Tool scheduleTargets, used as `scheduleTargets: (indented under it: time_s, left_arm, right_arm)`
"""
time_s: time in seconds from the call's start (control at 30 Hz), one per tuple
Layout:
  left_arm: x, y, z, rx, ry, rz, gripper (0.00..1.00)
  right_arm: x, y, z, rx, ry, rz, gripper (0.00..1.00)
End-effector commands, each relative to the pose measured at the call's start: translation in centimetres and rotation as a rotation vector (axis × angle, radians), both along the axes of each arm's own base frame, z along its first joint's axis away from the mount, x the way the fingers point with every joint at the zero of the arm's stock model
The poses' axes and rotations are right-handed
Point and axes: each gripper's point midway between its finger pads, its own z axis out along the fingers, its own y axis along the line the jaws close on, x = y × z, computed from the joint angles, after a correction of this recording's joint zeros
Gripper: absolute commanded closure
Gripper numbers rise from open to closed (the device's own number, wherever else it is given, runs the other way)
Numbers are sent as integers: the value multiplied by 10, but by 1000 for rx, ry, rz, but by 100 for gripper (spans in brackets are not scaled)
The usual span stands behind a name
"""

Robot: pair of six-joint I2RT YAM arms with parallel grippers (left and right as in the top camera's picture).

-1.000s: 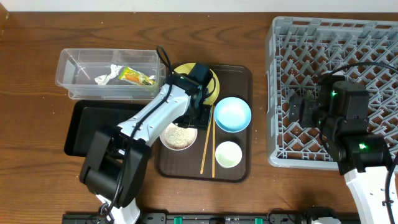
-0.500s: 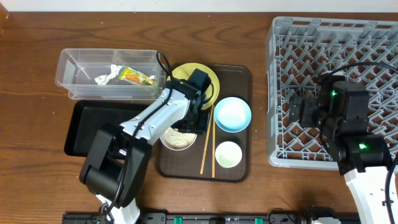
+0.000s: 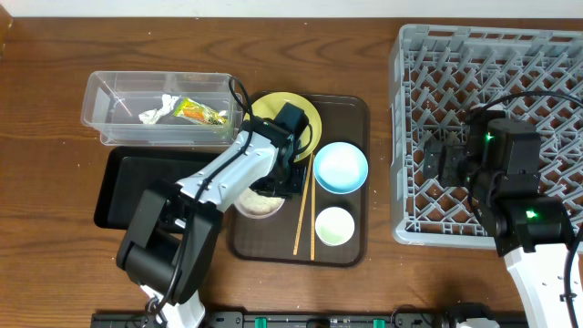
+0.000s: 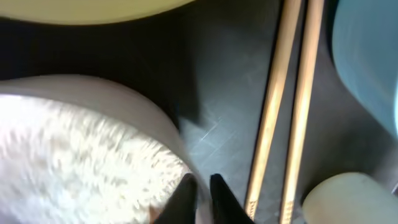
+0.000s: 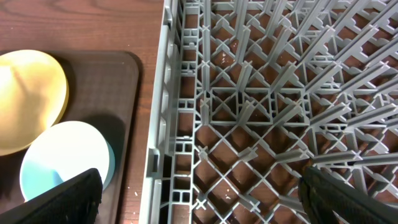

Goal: Sort waste into correct bins and load items into the dishwasher rack
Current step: 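Grasp the rim of the white rice bowl with the left gripper, then tip the white bowl over the black tray to dump the rice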

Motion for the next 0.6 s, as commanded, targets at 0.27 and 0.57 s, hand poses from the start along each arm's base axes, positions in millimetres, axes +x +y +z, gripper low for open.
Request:
scheduleTargets:
  time_s: [0.27,0.57]
  left_arm:
    - [1,0,29,-22,-55,-39,94]
    - [3,7,94,-150,-201,-116,94]
  right_arm:
    - [2,-1,9,11,-21,-10,1]
    - [3,-1,10,11,-25,-10,1]
